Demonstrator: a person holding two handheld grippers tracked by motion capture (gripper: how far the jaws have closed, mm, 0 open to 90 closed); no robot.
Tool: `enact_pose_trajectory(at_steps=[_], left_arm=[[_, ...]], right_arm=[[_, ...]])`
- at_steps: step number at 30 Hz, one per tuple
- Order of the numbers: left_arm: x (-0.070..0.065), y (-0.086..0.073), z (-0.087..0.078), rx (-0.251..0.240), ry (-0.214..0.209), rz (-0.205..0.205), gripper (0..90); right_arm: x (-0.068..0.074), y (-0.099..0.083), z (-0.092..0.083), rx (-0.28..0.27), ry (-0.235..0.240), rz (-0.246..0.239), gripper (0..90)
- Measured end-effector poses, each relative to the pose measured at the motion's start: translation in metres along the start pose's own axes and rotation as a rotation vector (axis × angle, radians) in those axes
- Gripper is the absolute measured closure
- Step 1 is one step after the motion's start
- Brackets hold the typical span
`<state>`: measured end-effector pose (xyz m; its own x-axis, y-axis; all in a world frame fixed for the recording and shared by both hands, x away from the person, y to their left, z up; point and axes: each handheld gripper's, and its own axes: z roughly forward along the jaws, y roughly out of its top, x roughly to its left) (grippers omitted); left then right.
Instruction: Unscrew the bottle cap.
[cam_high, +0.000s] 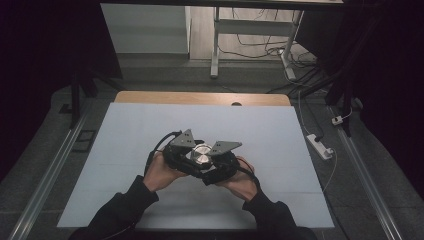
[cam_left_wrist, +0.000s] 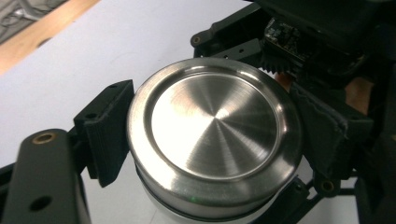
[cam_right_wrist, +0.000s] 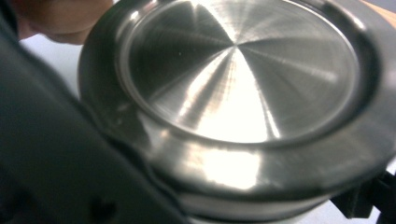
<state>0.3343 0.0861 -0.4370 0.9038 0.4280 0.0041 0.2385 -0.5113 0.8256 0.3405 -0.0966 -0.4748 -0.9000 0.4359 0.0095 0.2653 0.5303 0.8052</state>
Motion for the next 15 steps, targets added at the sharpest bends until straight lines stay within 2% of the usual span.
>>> enact_pose_trajectory(at_steps=[2,5,7,10,11,12,13,15], left_arm=[[0.002,0.001,-0.003,-0.021,-0.021,-0.002,17.6],[0.011,0.002,-0.016,-0.057,-0.070,-0.021,9.0],[0.018,0.000,-0.024,-0.057,-0.112,-0.010,5.6],[0.026,-0.005,-0.032,-0.031,-0.206,0.059,5.3],[0.026,-0.005,-0.032,-0.031,-0.206,0.059,5.4],[0.027,-0.007,-0.033,-0.024,-0.231,0.081,5.4],[0.028,-0.009,-0.032,-0.008,-0.270,0.122,5.9],[0.028,-0.011,-0.029,0.001,-0.311,0.152,6.8]], right_arm=[[0.000,0.000,-0.001,-0.007,0.000,0.010,14.8],[-0.001,-0.001,-0.001,-0.005,0.005,0.003,14.8],[-0.002,-0.002,-0.001,0.000,0.019,0.003,14.8],[-0.001,-0.002,0.000,0.003,0.057,-0.019,14.8],[0.000,-0.002,0.000,0.004,0.069,-0.029,14.8],[0.001,-0.001,0.000,0.005,0.086,-0.039,14.8],[0.003,-0.001,0.000,0.005,0.101,-0.045,14.8],[0.006,-0.001,0.001,0.010,0.127,-0.065,14.8]])
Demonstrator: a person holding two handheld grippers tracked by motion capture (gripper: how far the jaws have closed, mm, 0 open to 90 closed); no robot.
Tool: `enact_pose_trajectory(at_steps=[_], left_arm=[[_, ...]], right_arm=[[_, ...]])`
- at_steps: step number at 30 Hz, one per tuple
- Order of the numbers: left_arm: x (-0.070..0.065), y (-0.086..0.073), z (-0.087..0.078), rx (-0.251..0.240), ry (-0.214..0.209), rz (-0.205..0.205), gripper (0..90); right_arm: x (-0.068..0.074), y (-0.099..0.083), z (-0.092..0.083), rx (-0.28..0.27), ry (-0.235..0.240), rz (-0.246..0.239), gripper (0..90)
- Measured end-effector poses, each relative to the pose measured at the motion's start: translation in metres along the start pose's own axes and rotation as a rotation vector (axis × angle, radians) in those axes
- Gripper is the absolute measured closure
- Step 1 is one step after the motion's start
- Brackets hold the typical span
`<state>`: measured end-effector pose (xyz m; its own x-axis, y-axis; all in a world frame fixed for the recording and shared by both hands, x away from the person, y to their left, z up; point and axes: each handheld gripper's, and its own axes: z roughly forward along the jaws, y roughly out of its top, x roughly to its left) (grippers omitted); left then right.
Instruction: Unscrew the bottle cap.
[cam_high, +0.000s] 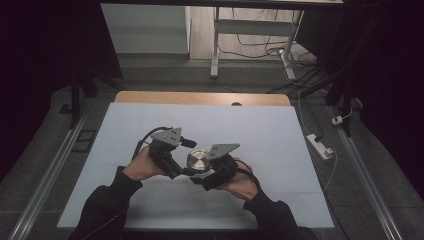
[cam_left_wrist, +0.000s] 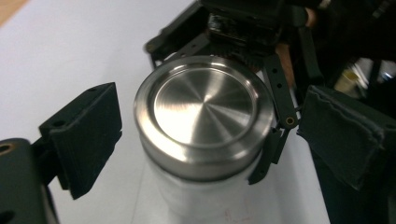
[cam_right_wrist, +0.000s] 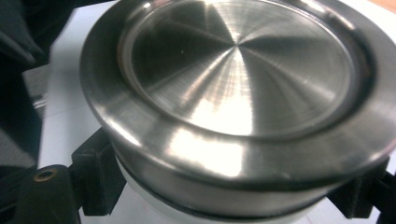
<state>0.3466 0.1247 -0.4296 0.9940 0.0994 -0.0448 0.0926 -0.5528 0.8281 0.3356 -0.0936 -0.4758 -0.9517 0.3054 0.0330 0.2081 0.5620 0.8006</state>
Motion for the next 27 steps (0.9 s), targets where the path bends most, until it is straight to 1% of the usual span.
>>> enact_pose_trajectory(at_steps=[1,2,3,4,5,6,7,8,9,10,11,12,14,15,16,17,18,19,20,21,22,23,24,25,26,27], left_arm=[[0.000,0.000,0.000,0.000,0.000,0.000,7.1],[0.001,0.000,0.002,0.008,-0.018,0.007,7.7],[0.001,0.000,0.005,0.020,-0.038,0.020,8.4],[0.000,-0.001,0.009,0.040,-0.043,0.042,9.2],[0.000,-0.001,0.011,0.041,-0.055,0.045,10.3],[-0.001,-0.002,0.011,0.038,-0.061,0.057,13.6],[-0.001,-0.002,0.012,0.029,-0.060,0.064,19.0],[-0.001,-0.002,0.012,0.029,-0.060,0.064,19.1],[-0.002,-0.001,0.013,0.026,-0.028,0.058,19.2],[-0.003,-0.001,0.014,0.022,-0.004,0.043,19.3],[-0.003,0.000,0.015,0.018,0.016,0.020,19.4],[-0.003,0.001,0.016,0.014,0.039,0.002,19.5],[-0.005,0.003,0.020,0.012,0.102,-0.033,19.6],[-0.005,0.003,0.020,0.012,0.102,-0.033,19.6],[-0.008,0.007,0.026,0.004,0.174,-0.088,19.7],[-0.010,0.009,0.029,-0.002,0.214,-0.113,19.9],[-0.010,0.009,0.029,-0.002,0.214,-0.113,19.9],[-0.012,0.011,0.032,0.001,0.255,-0.129,19.8],[-0.014,0.012,0.034,0.000,0.284,-0.139,19.7],[-0.015,0.013,0.036,0.000,0.299,-0.148,19.4],[-0.013,0.015,0.034,-0.017,0.292,-0.164,16.5],[-0.011,0.015,0.031,-0.031,0.282,-0.171,10.6],[-0.009,0.014,0.025,-0.044,0.261,-0.171,8.0],[-0.009,0.014,0.025,-0.044,0.261,-0.171,6.4],[-0.004,0.012,0.014,-0.057,0.224,-0.172,4.4],[-0.002,0.010,0.009,-0.064,0.189,-0.162,4.0]], right_arm=[[0.001,0.000,0.001,0.000,0.015,-0.011,14.8],[0.003,0.000,0.001,0.004,0.026,-0.018,14.8],[0.005,0.001,0.002,0.005,0.037,-0.024,14.8],[0.006,0.001,0.002,0.007,0.047,-0.032,14.8],[0.007,0.001,0.002,0.008,0.057,-0.043,14.8],[0.009,0.001,0.002,0.011,0.065,-0.044,14.8],[0.009,0.002,0.002,0.014,0.069,-0.062,14.8],[0.009,0.002,0.002,0.013,0.069,-0.059,14.8],[0.009,0.002,0.002,0.013,0.064,-0.065,14.8],[0.007,0.002,0.001,0.014,0.051,-0.063,14.8],[0.007,0.002,0.001,0.008,0.037,-0.040,14.8],[0.005,0.001,0.000,0.006,0.021,-0.033,14.8],[0.002,0.001,-0.001,0.001,-0.011,-0.012,14.8],[0.001,0.001,-0.001,0.001,-0.033,0.001,14.8],[0.000,0.000,-0.001,0.001,-0.058,0.012,14.8],[-0.001,0.000,-0.001,-0.001,-0.079,0.025,14.8],[-0.002,0.000,-0.001,-0.002,-0.102,0.040,14.8],[-0.003,-0.001,-0.001,-0.003,-0.124,0.053,14.8],[-0.004,-0.001,-0.001,-0.006,-0.138,0.058,14.8],[-0.005,-0.002,-0.002,-0.011,-0.147,0.061,14.8],[-0.005,-0.002,-0.003,-0.016,-0.153,0.064,14.8],[-0.005,-0.001,-0.004,-0.020,-0.153,0.071,14.8],[-0.005,-0.001,-0.005,-0.026,-0.150,0.070,14.8],[-0.005,-0.001,-0.005,-0.026,-0.150,0.070,14.8],[-0.006,-0.001,-0.006,-0.028,-0.139,0.062,14.8],[-0.006,-0.001,-0.006,-0.027,-0.130,0.061,14.8]])
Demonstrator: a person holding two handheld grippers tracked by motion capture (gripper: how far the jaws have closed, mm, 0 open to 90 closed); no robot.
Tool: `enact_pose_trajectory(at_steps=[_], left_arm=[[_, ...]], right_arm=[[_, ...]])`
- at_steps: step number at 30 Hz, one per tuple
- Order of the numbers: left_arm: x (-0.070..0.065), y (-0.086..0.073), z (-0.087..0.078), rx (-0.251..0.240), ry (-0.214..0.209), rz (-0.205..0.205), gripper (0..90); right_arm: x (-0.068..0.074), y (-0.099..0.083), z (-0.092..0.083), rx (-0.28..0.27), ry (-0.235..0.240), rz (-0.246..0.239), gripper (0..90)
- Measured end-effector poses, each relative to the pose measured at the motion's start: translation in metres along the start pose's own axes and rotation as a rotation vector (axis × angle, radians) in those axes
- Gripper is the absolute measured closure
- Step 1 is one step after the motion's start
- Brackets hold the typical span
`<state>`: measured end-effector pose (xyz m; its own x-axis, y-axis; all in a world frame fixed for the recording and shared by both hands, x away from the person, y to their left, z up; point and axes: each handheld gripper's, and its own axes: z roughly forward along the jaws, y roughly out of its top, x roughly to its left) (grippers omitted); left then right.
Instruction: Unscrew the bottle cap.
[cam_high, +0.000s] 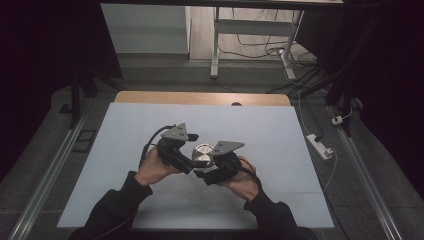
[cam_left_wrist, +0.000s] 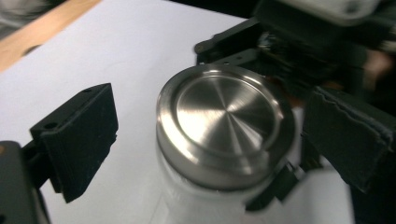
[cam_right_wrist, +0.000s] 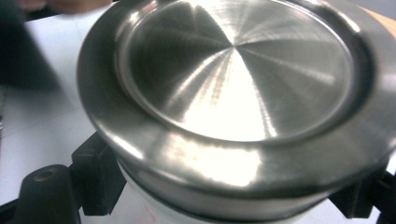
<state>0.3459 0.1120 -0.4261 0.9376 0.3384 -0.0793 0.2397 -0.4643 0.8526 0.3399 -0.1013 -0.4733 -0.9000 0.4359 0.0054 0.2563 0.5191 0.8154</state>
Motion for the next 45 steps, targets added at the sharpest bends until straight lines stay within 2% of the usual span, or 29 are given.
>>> enact_pose_trajectory(at_steps=[2,3,7,8,11,14,17,18,19,20,21,22,24,25,27,28,30,31,32,34,35,36,37,38,39,41,42,43,45], left_arm=[[0.005,-0.003,-0.007,0.011,-0.066,0.042,4.2],[0.005,-0.003,-0.007,0.011,-0.066,0.042,4.6],[0.004,-0.008,-0.008,0.078,-0.169,0.169,7.0],[0.003,-0.009,-0.006,0.082,-0.183,0.187,7.4],[0.001,-0.009,-0.001,0.092,-0.184,0.202,8.8],[0.001,-0.011,0.006,0.077,-0.212,0.188,17.6],[0.001,-0.012,0.008,0.063,-0.184,0.166,19.5],[0.000,-0.011,0.010,0.061,-0.164,0.147,19.7],[-0.002,-0.009,0.013,0.051,-0.105,0.107,19.8],[-0.004,-0.008,0.015,0.048,-0.069,0.086,19.9],[-0.004,-0.008,0.015,0.048,-0.069,0.086,20.0],[-0.009,-0.005,0.020,0.030,0.010,0.026,20.0],[-0.015,-0.004,0.026,0.015,0.090,-0.027,19.9],[-0.015,-0.004,0.026,0.015,0.090,-0.027,19.9],[-0.019,-0.003,0.030,0.011,0.132,-0.045,19.2],[-0.018,-0.002,0.031,0.008,0.129,-0.054,16.1],[-0.013,-0.001,0.027,-0.002,0.088,-0.061,8.3],[-0.010,0.000,0.023,-0.007,0.081,-0.061,7.9],[-0.003,-0.001,0.011,-0.022,0.024,-0.029,7.7],[0.004,-0.003,0.002,-0.013,-0.032,-0.002,4.9],[0.004,-0.003,0.002,-0.013,-0.032,-0.002,6.5],[0.006,-0.005,-0.006,-0.001,-0.099,0.054,5.8],[0.006,-0.005,-0.006,-0.001,-0.099,0.054,5.9],[0.007,-0.006,-0.008,0.014,-0.118,0.079,6.5],[0.006,-0.008,-0.009,0.035,-0.174,0.130,6.9],[0.004,-0.008,-0.006,0.054,-0.222,0.154,8.2],[0.002,-0.009,-0.004,0.069,-0.241,0.178,9.6],[0.000,-0.009,-0.002,0.085,-0.234,0.201,11.1],[-0.002,-0.009,-0.001,0.102,-0.232,0.213,12.8]], right_arm=[[0.000,0.000,0.000,0.005,0.030,-0.012,14.8],[0.000,-0.001,0.001,0.009,0.046,-0.022,14.8],[0.007,0.000,0.003,0.021,0.117,-0.058,14.8],[0.009,0.001,0.004,0.025,0.130,-0.067,14.8],[0.013,0.001,0.005,0.031,0.153,-0.084,14.8],[0.015,0.001,0.005,0.039,0.167,-0.118,14.8],[0.014,0.001,0.005,0.040,0.154,-0.105,14.8],[0.011,0.001,0.005,0.039,0.131,-0.086,14.8],[0.009,0.000,0.004,0.039,0.116,-0.077,14.8],[0.007,0.000,0.004,0.036,0.100,-0.061,14.8],[0.006,0.000,0.004,0.035,0.080,-0.045,14.8],[0.004,0.000,0.004,0.033,0.059,-0.032,14.8],[0.000,0.000,0.003,0.033,0.020,-0.008,14.8],[-0.001,-0.001,0.003,0.034,0.003,0.004,14.8],[-0.002,-0.002,0.003,0.032,-0.016,0.021,14.8],[-0.003,-0.002,0.002,0.029,-0.017,0.024,14.8],[-0.002,-0.002,0.002,0.016,-0.009,0.021,14.8],[-0.002,-0.001,0.001,0.010,-0.002,0.015,14.8],[-0.002,-0.001,0.000,0.008,0.010,0.009,14.8],[0.000,0.000,0.000,0.007,0.041,-0.004,14.8],[0.000,0.000,0.000,0.007,0.041,-0.004,14.8],[0.002,0.000,0.001,0.010,0.070,-0.025,14.8],[0.003,0.000,0.001,0.013,0.087,-0.033,14.8],[0.005,0.000,0.002,0.014,0.102,-0.041,14.8],[0.007,0.000,0.003,0.019,0.115,-0.051,14.8],[0.011,0.001,0.004,0.022,0.142,-0.067,14.8],[0.013,0.001,0.004,0.024,0.155,-0.073,14.8],[0.015,0.002,0.004,0.025,0.165,-0.084,14.8],[0.018,0.002,0.004,0.025,0.182,-0.102,14.8]])
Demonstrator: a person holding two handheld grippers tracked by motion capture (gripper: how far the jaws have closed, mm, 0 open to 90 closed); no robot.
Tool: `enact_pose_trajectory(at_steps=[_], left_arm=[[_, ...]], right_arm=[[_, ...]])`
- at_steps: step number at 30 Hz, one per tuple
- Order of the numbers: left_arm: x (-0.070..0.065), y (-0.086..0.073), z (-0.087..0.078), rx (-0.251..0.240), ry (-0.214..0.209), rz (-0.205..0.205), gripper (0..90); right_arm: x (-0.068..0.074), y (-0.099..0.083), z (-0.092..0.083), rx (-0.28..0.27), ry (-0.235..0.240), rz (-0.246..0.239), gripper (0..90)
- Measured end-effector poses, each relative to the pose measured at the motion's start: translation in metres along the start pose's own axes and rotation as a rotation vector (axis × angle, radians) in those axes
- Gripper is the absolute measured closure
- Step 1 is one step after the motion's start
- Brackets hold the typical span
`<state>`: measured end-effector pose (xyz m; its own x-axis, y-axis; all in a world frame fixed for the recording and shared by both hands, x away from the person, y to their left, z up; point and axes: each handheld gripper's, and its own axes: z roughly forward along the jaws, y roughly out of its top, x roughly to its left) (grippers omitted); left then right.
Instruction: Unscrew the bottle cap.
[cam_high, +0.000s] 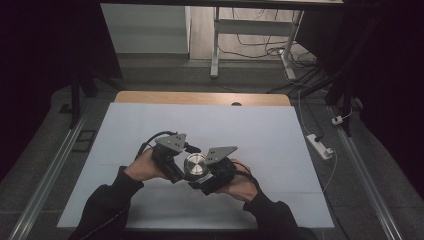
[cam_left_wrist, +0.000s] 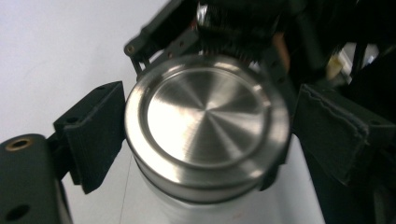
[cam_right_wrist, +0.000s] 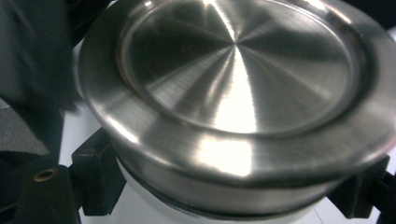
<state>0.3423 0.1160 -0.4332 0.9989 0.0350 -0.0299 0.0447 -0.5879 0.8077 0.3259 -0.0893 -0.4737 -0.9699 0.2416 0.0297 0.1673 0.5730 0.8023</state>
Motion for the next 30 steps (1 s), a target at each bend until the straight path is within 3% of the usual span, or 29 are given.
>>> enact_pose_trajectory(at_steps=[2,6,8,9,10,11,12,14,15,18,19,21,22,23,24,27,28,30], left_arm=[[-0.002,0.000,0.000,-0.002,0.006,0.018,18.6],[-0.003,0.001,0.001,-0.012,0.042,-0.004,19.3],[-0.003,0.006,0.007,-0.016,0.113,-0.069,20.0],[-0.003,0.006,0.007,-0.016,0.113,-0.069,20.0],[-0.004,0.007,0.010,-0.011,0.149,-0.091,20.0],[-0.005,0.011,0.017,-0.016,0.230,-0.156,20.0],[-0.005,0.011,0.017,-0.016,0.230,-0.156,20.0],[-0.008,0.016,0.024,-0.023,0.322,-0.218,19.9],[-0.008,0.016,0.025,-0.029,0.329,-0.221,19.7],[-0.006,0.016,0.021,-0.057,0.293,-0.229,10.8],[-0.001,0.015,0.012,-0.074,0.253,-0.233,7.7],[0.000,0.013,0.005,-0.089,0.243,-0.221,6.6],[0.002,0.011,0.000,-0.099,0.201,-0.212,6.4],[0.004,0.006,-0.009,-0.101,0.128,-0.175,6.6],[0.004,0.006,-0.009,-0.101,0.128,-0.175,6.7],[0.004,0.002,-0.014,-0.079,0.058,-0.100,8.4],[0.003,0.001,-0.012,-0.060,0.020,-0.059,9.2],[0.002,0.001,-0.010,-0.045,0.015,-0.043,10.0]], right_arm=[[0.000,0.000,0.000,0.004,0.010,-0.034,14.8],[0.001,0.001,-0.001,0.002,-0.013,-0.015,14.8],[-0.002,0.001,-0.001,0.008,-0.045,0.006,14.8],[-0.003,0.000,-0.001,0.008,-0.065,0.025,14.8],[-0.005,-0.001,-0.001,0.007,-0.086,0.042,14.8],[-0.008,-0.002,-0.002,0.007,-0.112,0.053,14.8],[-0.010,-0.003,-0.002,0.003,-0.138,0.072,14.8],[-0.012,-0.004,-0.002,-0.005,-0.176,0.098,14.8],[-0.012,-0.004,-0.003,-0.011,-0.192,0.110,14.8],[-0.012,-0.004,-0.004,-0.026,-0.211,0.127,14.8],[-0.013,-0.003,-0.007,-0.044,-0.204,0.132,14.8],[-0.013,-0.002,-0.009,-0.054,-0.190,0.130,14.8],[-0.014,-0.002,-0.010,-0.053,-0.175,0.125,14.8],[-0.014,-0.002,-0.011,-0.049,-0.152,0.116,14.8],[-0.014,-0.002,-0.011,-0.049,-0.152,0.116,14.8],[-0.010,-0.002,-0.008,-0.025,-0.070,0.060,14.8],[-0.008,-0.001,-0.007,-0.019,-0.051,0.044,14.8],[-0.003,0.000,-0.004,-0.011,-0.018,0.019,14.8]])
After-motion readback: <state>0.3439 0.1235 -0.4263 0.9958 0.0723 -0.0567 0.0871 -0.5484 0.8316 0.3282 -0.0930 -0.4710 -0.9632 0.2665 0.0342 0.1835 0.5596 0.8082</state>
